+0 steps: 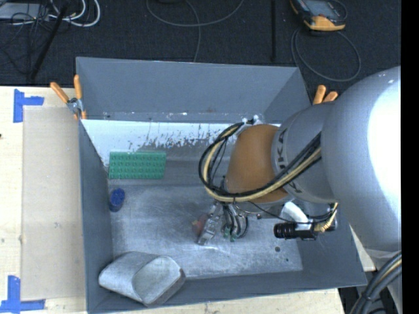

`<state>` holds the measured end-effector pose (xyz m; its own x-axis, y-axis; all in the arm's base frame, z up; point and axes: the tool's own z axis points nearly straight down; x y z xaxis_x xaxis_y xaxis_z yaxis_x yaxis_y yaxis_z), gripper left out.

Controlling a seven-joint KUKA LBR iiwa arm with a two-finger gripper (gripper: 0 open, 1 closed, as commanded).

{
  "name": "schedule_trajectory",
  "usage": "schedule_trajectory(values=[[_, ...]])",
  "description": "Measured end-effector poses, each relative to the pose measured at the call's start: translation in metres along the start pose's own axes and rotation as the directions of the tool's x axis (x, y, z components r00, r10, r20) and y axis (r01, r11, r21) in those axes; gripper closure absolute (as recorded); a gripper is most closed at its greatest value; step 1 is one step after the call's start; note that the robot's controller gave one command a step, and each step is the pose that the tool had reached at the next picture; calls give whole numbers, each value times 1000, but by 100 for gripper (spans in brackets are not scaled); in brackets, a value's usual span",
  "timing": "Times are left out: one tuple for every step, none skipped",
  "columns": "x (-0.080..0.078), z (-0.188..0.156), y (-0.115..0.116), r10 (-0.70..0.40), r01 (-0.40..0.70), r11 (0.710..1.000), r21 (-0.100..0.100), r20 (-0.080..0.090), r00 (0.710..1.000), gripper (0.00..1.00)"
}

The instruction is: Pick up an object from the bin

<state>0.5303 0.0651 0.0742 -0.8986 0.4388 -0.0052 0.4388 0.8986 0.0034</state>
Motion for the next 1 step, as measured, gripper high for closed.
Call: schedule_trajectory(values=[[4,-121,10,-69,69,998,-1,0,998,100]])
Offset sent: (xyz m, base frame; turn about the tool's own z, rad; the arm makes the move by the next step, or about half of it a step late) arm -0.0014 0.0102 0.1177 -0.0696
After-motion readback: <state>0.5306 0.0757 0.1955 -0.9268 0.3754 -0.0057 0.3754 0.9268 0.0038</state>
